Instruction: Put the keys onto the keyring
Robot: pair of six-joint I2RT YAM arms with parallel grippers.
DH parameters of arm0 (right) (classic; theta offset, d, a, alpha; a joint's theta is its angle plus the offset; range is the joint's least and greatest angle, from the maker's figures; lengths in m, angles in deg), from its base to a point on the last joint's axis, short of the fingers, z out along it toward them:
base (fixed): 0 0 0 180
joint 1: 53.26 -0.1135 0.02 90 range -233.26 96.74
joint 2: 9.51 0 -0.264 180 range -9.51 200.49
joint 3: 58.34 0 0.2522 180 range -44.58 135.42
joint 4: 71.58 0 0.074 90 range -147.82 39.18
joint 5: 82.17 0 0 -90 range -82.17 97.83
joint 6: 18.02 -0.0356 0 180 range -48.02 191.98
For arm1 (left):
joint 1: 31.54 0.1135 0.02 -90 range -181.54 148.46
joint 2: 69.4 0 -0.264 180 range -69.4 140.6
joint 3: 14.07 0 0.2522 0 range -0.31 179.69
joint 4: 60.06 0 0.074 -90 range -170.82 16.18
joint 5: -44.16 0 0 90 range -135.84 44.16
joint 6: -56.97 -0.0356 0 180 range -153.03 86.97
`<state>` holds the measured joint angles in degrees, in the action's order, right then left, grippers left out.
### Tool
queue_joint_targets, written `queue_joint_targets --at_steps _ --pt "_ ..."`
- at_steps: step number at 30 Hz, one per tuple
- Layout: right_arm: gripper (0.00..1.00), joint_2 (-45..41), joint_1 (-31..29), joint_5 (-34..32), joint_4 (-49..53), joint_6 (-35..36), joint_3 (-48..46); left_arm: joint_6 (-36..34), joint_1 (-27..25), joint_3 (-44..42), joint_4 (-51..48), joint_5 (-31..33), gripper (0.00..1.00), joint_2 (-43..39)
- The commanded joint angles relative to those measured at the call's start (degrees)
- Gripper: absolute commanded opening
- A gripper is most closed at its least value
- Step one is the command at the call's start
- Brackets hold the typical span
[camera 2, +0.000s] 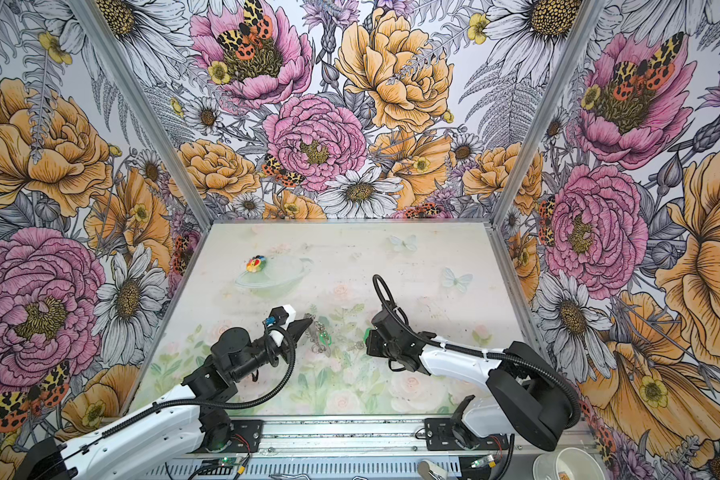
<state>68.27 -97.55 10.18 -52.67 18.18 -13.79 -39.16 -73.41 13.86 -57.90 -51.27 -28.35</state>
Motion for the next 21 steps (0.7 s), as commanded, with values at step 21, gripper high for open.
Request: queue_joint_targets --at_steps 21 --pt "0.28 7.0 -0.6 -0.2 -4.4 -5.8 2.3 -0.8 1.2 -1.2 4.6 -2.6 0.00 -0.5"
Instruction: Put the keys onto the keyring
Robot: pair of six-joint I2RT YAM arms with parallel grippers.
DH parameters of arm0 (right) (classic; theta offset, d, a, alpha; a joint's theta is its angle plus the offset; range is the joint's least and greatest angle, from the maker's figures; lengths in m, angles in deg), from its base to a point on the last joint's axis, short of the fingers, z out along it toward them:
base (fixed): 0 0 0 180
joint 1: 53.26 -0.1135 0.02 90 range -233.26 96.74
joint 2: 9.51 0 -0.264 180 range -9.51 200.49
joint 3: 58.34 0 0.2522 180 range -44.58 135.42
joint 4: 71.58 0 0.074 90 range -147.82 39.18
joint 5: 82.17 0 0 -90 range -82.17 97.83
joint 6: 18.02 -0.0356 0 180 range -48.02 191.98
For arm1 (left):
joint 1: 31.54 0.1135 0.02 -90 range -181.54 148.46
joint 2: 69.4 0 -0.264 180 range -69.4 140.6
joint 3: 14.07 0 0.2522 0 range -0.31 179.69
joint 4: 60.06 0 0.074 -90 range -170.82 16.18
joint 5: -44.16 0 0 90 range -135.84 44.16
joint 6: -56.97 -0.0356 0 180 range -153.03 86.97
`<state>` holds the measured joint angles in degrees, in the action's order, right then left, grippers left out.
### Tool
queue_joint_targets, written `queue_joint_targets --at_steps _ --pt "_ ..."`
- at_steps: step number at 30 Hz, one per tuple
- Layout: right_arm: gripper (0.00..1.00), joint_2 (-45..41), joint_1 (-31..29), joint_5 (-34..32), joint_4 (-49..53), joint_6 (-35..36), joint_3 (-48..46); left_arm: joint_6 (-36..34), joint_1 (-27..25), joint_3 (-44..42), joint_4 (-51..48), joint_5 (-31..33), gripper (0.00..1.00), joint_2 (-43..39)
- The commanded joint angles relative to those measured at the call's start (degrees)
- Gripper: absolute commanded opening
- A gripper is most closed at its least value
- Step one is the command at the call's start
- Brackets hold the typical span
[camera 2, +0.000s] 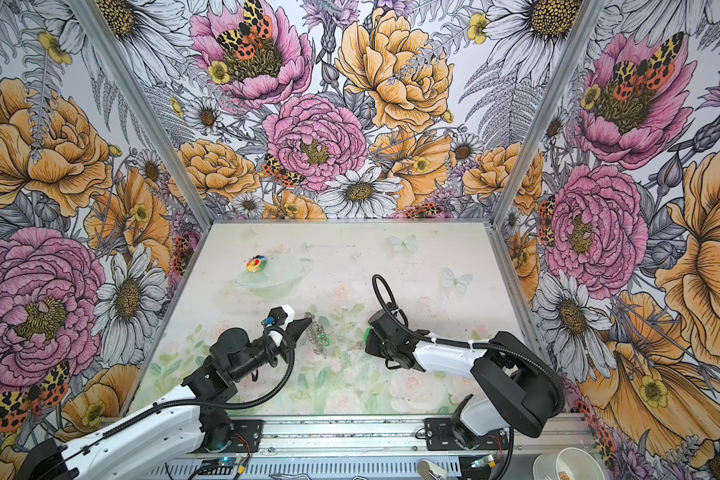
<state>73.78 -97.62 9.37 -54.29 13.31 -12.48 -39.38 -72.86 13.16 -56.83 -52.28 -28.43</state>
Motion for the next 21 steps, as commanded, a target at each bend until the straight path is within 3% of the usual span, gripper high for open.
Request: queue_joint_targets --at_steps 1,21 --pt "0.27 1.7 -0.5 0.8 -3.2 -1.1 1.0 -0.5 0.7 -0.5 3.6 -1.7 0.00 -0.4" --pt "0.11 5.7 -0.7 -0.6 3.6 -2.7 3.8 -0.5 1.0 -1.0 3.5 -1.4 0.00 -1.9"
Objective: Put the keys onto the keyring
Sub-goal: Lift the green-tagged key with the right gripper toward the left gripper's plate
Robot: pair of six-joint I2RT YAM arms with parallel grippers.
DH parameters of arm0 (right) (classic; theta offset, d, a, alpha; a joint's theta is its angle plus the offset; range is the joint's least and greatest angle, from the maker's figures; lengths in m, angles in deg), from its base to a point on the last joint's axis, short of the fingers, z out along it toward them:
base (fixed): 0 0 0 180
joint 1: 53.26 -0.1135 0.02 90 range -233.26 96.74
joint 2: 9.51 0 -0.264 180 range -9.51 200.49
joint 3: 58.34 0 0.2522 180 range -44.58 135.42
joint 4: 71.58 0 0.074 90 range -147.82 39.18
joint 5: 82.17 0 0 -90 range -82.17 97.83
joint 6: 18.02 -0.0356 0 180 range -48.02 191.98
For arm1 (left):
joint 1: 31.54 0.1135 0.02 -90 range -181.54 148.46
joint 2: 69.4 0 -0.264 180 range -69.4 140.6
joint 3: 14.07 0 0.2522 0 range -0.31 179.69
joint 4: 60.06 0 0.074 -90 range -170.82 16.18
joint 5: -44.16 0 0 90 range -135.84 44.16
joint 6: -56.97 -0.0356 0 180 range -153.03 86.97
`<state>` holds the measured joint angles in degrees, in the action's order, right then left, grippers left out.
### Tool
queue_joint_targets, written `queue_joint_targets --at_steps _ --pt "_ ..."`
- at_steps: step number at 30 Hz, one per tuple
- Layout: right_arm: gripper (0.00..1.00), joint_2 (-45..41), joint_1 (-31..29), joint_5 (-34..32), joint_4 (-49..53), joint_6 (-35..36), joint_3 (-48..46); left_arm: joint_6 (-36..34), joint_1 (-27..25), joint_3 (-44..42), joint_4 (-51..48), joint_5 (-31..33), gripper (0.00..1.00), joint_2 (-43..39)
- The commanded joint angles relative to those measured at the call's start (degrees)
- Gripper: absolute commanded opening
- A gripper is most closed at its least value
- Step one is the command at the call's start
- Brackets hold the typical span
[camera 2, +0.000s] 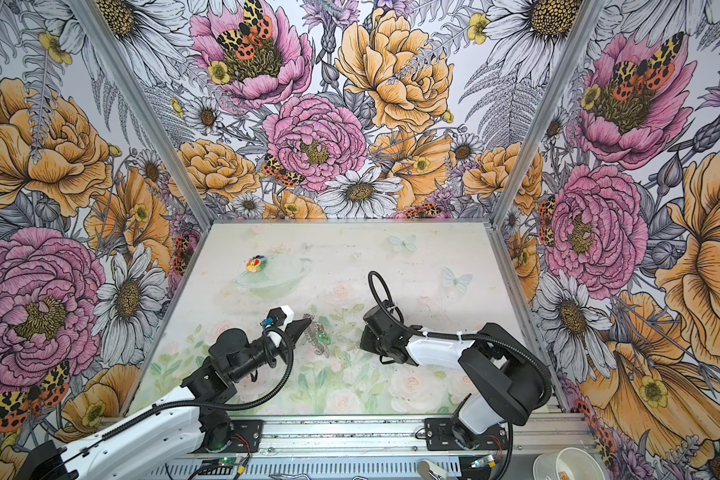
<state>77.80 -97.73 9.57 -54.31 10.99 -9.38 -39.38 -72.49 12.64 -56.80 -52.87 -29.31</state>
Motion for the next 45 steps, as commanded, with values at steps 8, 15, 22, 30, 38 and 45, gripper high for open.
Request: queue_joint_targets --at_steps 8,15,22,30,38,45 --pt "0.00 0.0 -0.6 -3.0 4.1 1.2 1.4 -0.4 0.7 -0.5 3.7 -1.3 0.00 -0.6" --pt "0.00 -5.8 -0.6 -5.5 4.1 5.8 1.4 -0.5 0.8 0.0 4.3 -3.9 0.00 2.0" --pt "0.00 -8.0 -0.7 -4.7 4.2 12.3 2.0 -0.2 0.9 0.7 4.9 -8.3 0.00 4.7" --pt "0.00 -17.7 -0.7 -6.4 4.1 30.5 2.7 -0.6 0.8 2.2 6.7 -16.6 0.00 9.7" --pt "0.00 -25.1 0.0 0.1 1.2 45.8 1.3 -1.4 0.1 3.4 7.4 -19.9 0.00 10.9" --pt "0.00 -33.9 0.2 9.1 -9.8 51.7 -6.2 0.9 -0.1 3.8 10.0 -23.0 0.00 11.2"
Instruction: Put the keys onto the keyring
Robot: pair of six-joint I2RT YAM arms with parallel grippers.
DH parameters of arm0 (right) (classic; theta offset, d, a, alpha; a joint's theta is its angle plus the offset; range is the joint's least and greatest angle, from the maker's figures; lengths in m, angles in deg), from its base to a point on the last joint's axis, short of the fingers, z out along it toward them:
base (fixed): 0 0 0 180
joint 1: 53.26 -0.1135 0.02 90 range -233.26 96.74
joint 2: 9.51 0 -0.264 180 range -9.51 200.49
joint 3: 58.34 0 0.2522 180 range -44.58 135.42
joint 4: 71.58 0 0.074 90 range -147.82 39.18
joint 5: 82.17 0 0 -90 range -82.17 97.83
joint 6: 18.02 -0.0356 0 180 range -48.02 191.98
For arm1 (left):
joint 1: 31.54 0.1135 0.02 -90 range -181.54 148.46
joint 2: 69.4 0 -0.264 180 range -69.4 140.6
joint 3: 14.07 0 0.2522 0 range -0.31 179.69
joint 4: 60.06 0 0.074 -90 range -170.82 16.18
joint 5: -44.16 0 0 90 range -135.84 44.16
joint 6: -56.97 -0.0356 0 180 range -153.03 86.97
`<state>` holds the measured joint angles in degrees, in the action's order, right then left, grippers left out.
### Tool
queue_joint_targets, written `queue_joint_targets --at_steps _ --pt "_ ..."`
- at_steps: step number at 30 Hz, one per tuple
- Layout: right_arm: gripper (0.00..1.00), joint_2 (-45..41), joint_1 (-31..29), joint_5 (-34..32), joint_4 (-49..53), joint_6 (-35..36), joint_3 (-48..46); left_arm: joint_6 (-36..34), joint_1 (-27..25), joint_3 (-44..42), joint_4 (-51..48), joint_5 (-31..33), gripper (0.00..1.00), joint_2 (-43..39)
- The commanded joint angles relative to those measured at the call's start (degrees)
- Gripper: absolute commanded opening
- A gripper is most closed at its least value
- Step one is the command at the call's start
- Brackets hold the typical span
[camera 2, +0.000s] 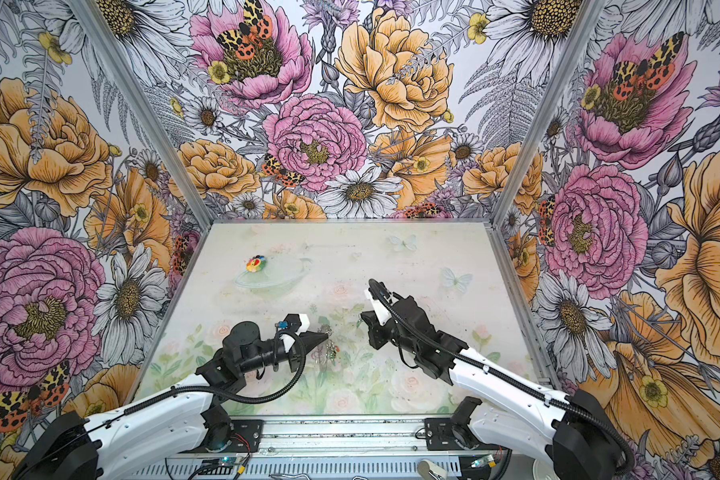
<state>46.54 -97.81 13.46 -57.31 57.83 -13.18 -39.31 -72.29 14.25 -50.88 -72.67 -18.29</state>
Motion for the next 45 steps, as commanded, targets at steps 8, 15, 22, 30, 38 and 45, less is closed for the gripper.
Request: queue_joint_targets --at_steps 8,15,22,30,38,45 --pt "0.00 -7.3 -0.3 9.9 -13.6 8.5 -6.9 6.0 -0.4 2.8 9.9 -4.9 0.00 1.9" --pt "0.00 -8.3 -0.5 11.2 -16.2 9.9 -7.6 1.8 -2.0 3.6 6.3 -2.9 0.00 2.0" --pt "0.00 -8.6 -2.7 13.9 -12.8 10.4 -6.7 -11.1 -6.4 2.6 0.9 3.3 0.00 0.1" --pt "0.00 -8.7 -4.4 18.2 -12.3 14.8 -8.1 -22.0 -7.5 -0.8 0.3 2.2 0.00 -3.2" --pt "0.00 -8.6 -4.3 20.3 -13.7 20.3 -10.0 -24.8 -6.0 -0.2 -1.2 -5.9 0.00 -0.9" --pt "0.00 -9.0 -4.5 21.7 -16.9 25.0 -11.8 -24.5 -4.7 0.9 -2.1 -10.1 0.00 1.9"
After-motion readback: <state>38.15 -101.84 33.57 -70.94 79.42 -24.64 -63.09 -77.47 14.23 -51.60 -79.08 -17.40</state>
